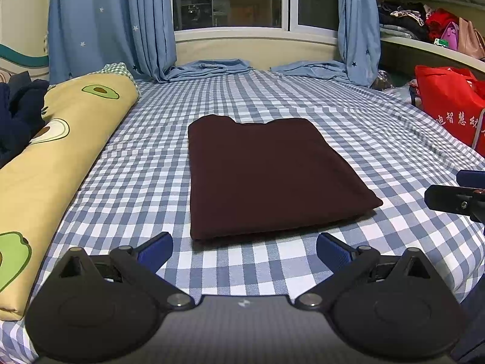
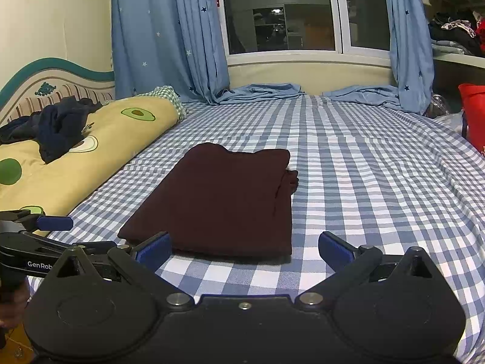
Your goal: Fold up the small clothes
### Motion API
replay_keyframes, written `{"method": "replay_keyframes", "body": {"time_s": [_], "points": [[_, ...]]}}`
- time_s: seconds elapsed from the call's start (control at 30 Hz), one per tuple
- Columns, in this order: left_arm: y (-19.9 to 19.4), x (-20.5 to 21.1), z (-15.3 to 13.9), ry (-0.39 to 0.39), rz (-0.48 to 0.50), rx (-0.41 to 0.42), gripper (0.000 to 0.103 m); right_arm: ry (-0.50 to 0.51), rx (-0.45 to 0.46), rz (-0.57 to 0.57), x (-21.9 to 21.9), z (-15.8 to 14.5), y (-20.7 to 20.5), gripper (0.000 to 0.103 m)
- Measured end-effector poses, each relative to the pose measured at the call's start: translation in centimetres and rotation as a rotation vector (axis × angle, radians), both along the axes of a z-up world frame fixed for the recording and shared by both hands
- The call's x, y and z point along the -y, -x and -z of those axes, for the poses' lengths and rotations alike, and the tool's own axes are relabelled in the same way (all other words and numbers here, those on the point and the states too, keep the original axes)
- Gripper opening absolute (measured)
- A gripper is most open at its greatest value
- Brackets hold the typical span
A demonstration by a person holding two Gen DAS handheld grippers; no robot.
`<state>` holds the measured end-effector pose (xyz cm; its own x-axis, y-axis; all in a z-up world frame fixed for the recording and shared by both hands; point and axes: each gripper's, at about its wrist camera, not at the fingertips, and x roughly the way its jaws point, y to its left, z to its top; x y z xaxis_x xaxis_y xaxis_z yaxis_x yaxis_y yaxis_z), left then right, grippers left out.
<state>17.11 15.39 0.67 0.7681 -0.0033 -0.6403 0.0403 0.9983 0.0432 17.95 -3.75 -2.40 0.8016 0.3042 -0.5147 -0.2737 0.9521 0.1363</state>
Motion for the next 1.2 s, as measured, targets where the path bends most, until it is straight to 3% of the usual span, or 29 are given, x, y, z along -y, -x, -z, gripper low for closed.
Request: {"method": "replay_keyframes", "body": {"time_s": [1.2], "points": [[-0.28, -0.09, -0.11, 0.003, 0.001, -0.002, 0.102, 0.000, 0.000, -0.005, -0.10, 0.34, -0.09, 0.102]]}}
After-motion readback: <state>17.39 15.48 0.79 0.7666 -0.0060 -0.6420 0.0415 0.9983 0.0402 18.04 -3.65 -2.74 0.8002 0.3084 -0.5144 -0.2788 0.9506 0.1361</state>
